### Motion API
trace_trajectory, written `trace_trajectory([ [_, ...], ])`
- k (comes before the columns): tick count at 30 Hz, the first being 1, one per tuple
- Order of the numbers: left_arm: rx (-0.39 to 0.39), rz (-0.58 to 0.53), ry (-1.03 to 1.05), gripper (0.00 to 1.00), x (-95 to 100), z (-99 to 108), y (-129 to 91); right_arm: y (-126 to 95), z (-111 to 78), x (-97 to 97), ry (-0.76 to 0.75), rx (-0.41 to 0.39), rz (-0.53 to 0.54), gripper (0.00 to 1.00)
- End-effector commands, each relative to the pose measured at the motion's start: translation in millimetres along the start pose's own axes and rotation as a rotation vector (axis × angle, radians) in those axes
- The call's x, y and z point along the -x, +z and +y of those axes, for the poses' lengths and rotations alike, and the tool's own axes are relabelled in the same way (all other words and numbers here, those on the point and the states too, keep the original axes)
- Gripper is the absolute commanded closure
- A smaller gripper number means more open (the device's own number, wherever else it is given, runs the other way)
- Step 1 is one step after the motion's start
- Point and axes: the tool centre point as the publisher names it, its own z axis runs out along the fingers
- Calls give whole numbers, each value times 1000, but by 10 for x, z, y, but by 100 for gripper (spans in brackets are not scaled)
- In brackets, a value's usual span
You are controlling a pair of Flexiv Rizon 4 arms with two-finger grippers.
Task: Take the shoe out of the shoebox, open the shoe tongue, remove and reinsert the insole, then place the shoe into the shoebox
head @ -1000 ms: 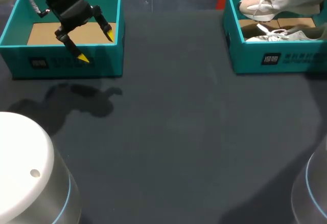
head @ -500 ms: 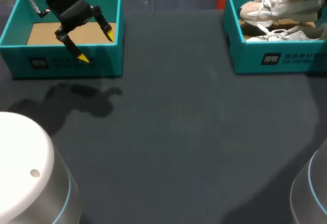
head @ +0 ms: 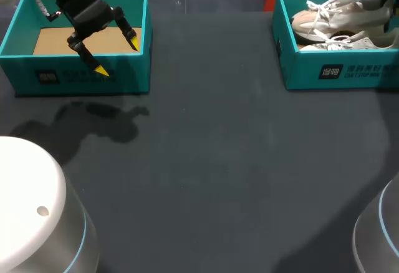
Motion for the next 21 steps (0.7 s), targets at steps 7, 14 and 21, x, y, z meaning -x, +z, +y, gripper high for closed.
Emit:
trace_trajectory([
  [7,2,1,1,0,-4,-1,-5,193,173,-97,-30,-34,1,100],
  [14,2,1,1,0,-4,-1,-5,327,142,-185,-49,-61,9,100],
  [21,2,1,1,0,-4,-1,-5,400,77,-245,-51,-76,28,100],
])
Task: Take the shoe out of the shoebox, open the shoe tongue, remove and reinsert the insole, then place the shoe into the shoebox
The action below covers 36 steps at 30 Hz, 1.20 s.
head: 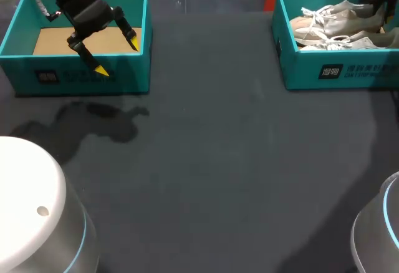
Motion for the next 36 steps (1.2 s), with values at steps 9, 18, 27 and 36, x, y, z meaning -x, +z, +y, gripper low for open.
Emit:
trace_trajectory([
  [9,2,1,1,0,-4,-1,-5,-12,19,-38,-1,-17,13,62],
  [18,2,1,1,0,-4,-1,-5,-233,-19,-22,5,11,34,52],
  [27,2,1,1,0,-4,-1,-5,-656,-108,-90,-4,55,71,16],
  [36,-35,-54,-20,0,46,-165,-257,-1132,-335,-210,-34,90,87,0],
])
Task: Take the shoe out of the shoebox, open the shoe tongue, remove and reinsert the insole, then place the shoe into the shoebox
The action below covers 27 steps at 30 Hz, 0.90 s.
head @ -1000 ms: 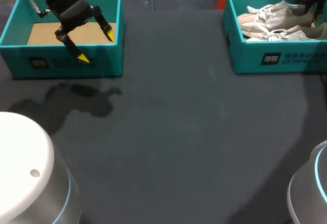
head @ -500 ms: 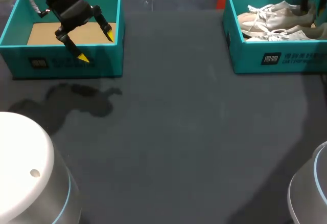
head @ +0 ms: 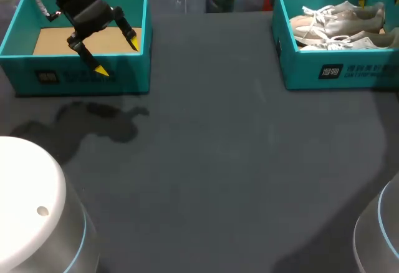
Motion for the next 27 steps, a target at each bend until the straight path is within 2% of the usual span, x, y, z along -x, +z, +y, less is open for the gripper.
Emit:
trace_trajectory([
  [1,25,-49,-65,0,18,-121,-258,-314,-276,-80,-7,45,-8,0],
  [3,72,-52,-200,0,59,-136,-303,-368,-334,-125,-12,47,-1,0],
  [7,92,-38,-484,0,92,-95,-447,-445,-440,-211,-22,47,14,0],
  [11,131,-90,-720,0,55,-33,-596,-537,-542,-308,-34,43,20,0],
  [12,119,-99,-763,0,35,-12,-632,-559,-565,-334,-39,39,14,0],
  [13,160,-119,-835,0,28,21,-655,-575,-588,-357,-42,38,14,0],
  [15,192,-157,-925,0,-3,63,-683,-601,-636,-400,-48,38,17,0],
  [23,405,-238,-1287,0,-35,396,-721,-667,-862,-568,-61,12,28,0],
  [27,439,-274,-1477,0,-46,638,-794,-706,-986,-621,-61,-5,36,0],
])
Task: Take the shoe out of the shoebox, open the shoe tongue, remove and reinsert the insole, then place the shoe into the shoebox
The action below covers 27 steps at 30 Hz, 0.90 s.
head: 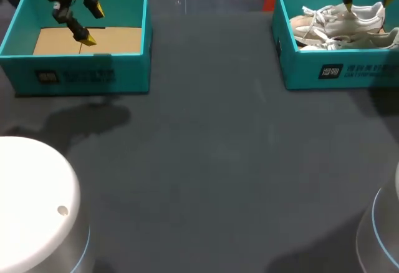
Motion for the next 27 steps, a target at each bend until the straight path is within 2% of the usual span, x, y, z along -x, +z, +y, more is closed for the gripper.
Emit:
trace_trajectory([
  [1,211,-138,-703,0,130,120,-17,-56,-148,-44,1,5,5,0],
  [7,252,-205,-897,0,315,349,-123,-131,-340,-115,-5,-3,28,0],
  [13,265,-251,-1100,0,361,601,-180,-125,-502,-162,-23,-5,41,0],
  [19,228,-280,-1304,0,367,881,-211,-103,-626,-173,-42,-21,62,0],
  [20,194,-285,-1293,0,351,924,-227,-100,-635,-175,-48,-23,62,0],
  [27,194,-285,-1293,0,351,924,-227,-126,-729,-226,-120,-6,43,0],
])
